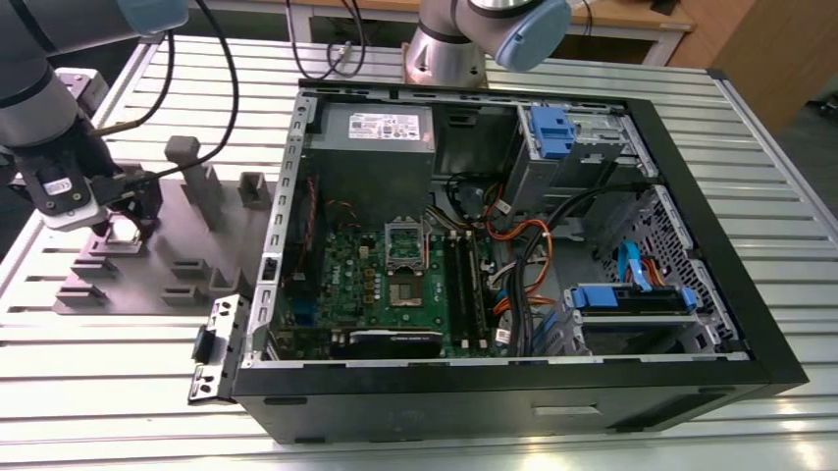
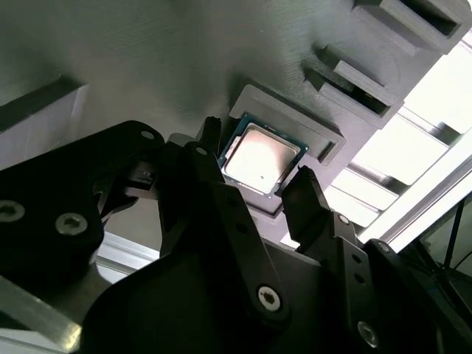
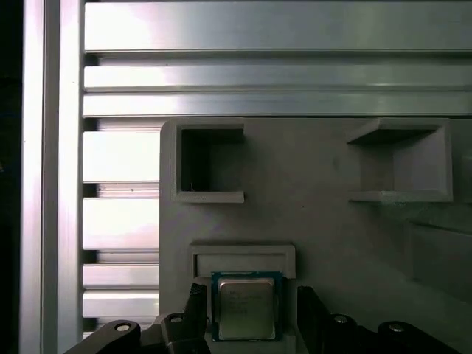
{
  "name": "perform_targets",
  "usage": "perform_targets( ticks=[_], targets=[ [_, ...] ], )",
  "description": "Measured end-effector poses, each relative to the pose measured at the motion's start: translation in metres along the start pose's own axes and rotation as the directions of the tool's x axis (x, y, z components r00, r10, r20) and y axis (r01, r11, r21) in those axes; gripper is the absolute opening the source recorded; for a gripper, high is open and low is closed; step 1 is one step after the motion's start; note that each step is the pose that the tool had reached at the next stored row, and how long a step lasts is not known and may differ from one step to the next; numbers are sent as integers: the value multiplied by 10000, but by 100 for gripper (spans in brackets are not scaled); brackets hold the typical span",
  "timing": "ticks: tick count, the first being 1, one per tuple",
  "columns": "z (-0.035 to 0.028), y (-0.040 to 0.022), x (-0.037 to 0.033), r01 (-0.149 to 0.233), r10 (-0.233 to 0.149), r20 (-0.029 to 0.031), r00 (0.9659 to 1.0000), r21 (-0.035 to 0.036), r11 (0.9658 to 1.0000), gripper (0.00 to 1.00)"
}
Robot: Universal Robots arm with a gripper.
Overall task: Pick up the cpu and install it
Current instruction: 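Pick up the cpu and move it towards the insertion slot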
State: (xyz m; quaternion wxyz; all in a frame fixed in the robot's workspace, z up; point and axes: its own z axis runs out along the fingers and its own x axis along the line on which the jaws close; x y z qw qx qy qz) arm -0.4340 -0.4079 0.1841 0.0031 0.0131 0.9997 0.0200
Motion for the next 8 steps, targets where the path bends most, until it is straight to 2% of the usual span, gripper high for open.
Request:
perform_targets(
  ticks=[8],
  targets=[
    [21,-3,17,0,0,0,10000,24,10000,60]
  ],
)
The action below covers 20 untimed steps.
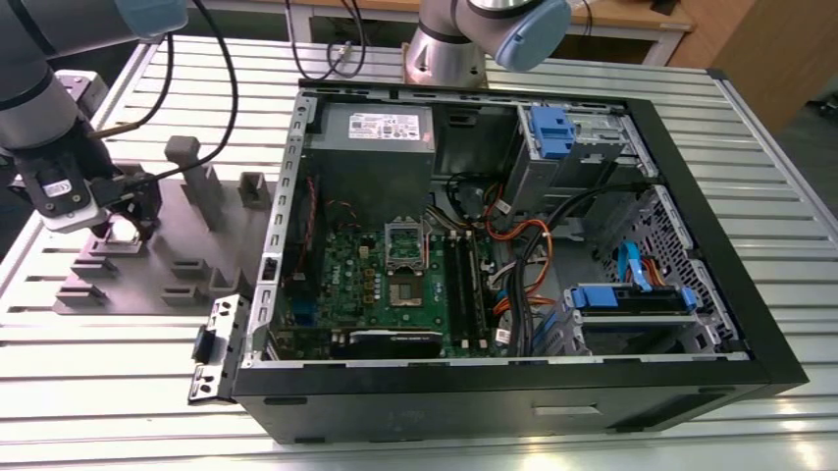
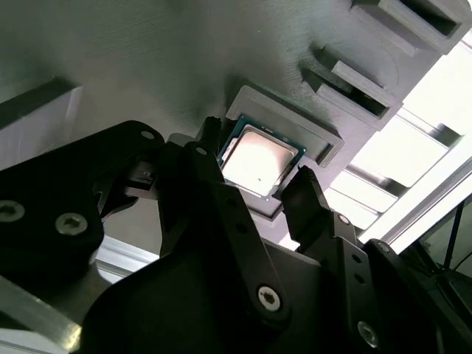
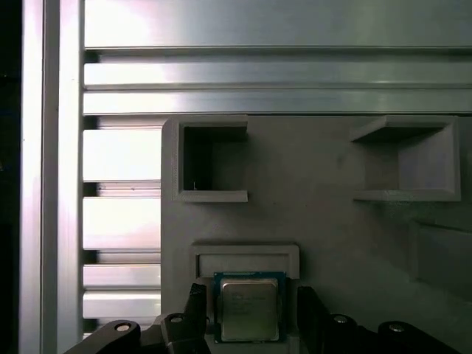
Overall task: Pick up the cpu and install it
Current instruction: 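Pick up the cpu and move it towards the insertion slot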
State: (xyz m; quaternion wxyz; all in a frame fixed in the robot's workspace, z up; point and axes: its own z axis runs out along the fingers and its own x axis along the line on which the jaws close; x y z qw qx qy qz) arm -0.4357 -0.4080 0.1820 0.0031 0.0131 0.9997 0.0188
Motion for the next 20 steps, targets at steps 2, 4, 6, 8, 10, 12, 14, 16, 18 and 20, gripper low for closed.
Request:
perform_targets(
  ticks=[2,4,6,8,10,12,14,16,18,20],
  targets=[
    [2,0,2,1,-1,1,10000,0,10000,60],
    [2,0,3,0,0,0,10000,2,10000,60],
    [2,0,3,0,0,0,10000,3,10000,60],
    [7,-1,3,0,0,2,10000,2,10000,60],
    [10,0,4,1,-1,0,10000,-14,10000,60],
    [14,0,4,0,0,0,10000,-39,10000,60],
    [17,-1,8,1,-1,0,10000,-48,10000,60],
    [18,-2,14,24,-24,-2,10000,-48,10000,60],
    [18,-1,17,51,-51,-2,10000,-49,10000,60],
    [18,-1,18,70,-70,-2,10000,-49,10000,60]
  ],
)
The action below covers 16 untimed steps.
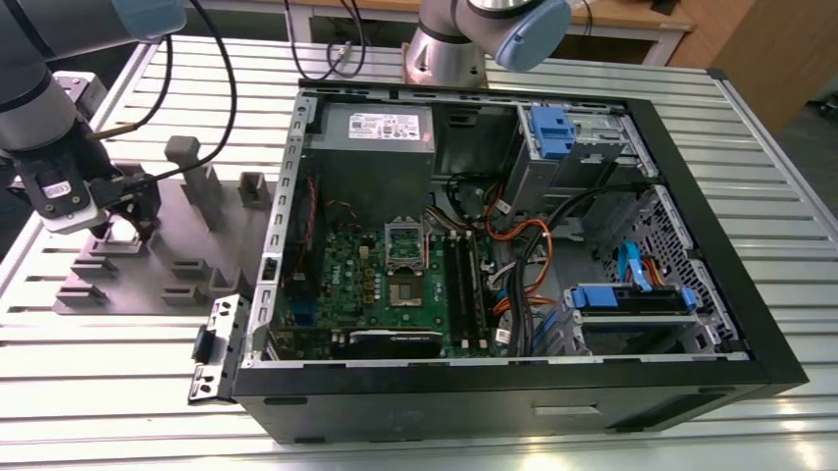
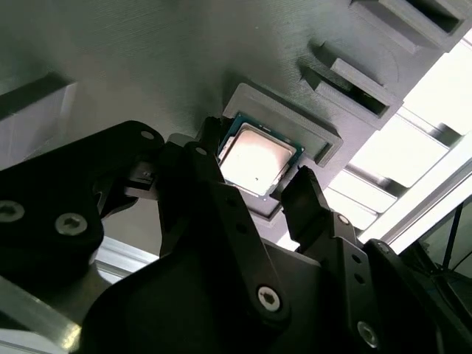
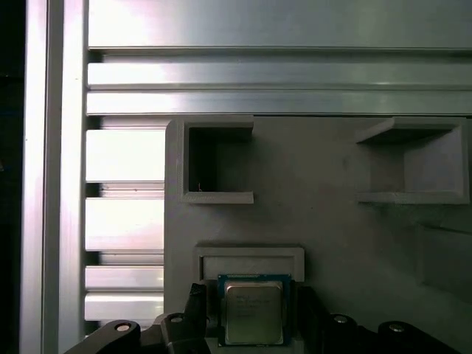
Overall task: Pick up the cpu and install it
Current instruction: 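Pick up the cpu and move it towards the insertion slot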
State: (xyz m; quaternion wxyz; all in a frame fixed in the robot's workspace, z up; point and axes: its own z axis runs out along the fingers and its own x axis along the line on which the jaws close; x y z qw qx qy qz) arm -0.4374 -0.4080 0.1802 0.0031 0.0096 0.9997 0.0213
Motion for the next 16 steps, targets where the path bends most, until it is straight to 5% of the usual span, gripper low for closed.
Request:
perform_targets(
  ticks=[6,16],
  targets=[
    [0,0,1,372,-372,-17,9993,-2,9993,60],
    [0,0,0,379,-379,-17,9993,-2,9993,59]
  ],
)
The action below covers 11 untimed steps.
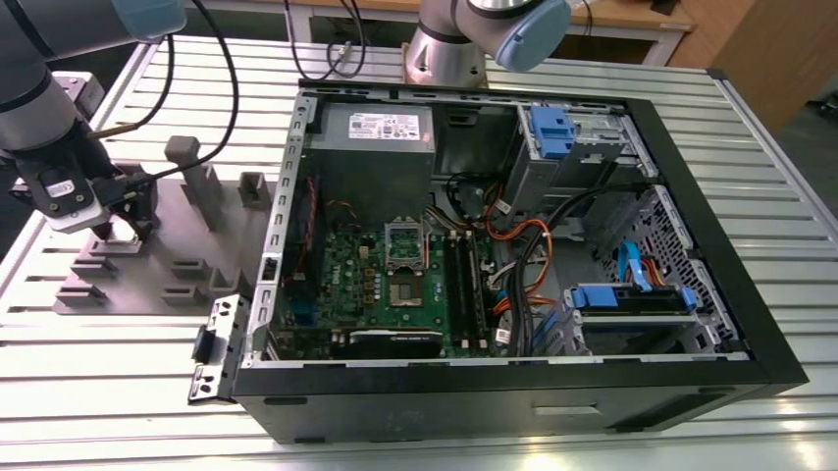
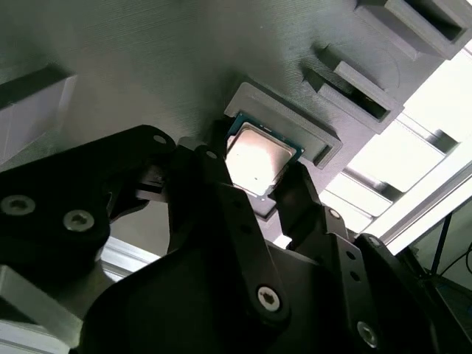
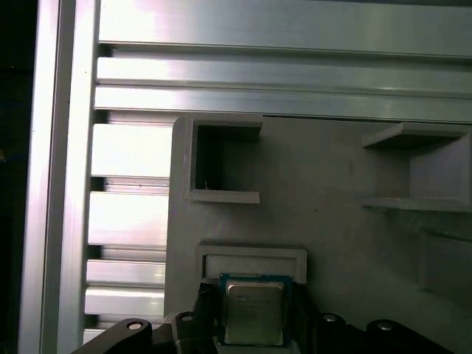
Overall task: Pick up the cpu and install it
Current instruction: 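Pick up the cpu and move it towards the insertion slot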
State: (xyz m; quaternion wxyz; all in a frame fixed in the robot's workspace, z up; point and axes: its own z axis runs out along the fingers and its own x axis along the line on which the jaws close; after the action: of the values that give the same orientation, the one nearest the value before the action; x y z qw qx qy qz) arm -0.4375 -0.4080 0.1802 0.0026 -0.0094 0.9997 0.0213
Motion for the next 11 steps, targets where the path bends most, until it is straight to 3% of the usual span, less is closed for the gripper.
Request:
perform_targets(
  ticks=[1,11],
  targets=[
    [0,0,0,0,0,0,10000,0,10000,52],
    [-9,0,0,0,0,0,10000,0,10000,52]
  ],
)
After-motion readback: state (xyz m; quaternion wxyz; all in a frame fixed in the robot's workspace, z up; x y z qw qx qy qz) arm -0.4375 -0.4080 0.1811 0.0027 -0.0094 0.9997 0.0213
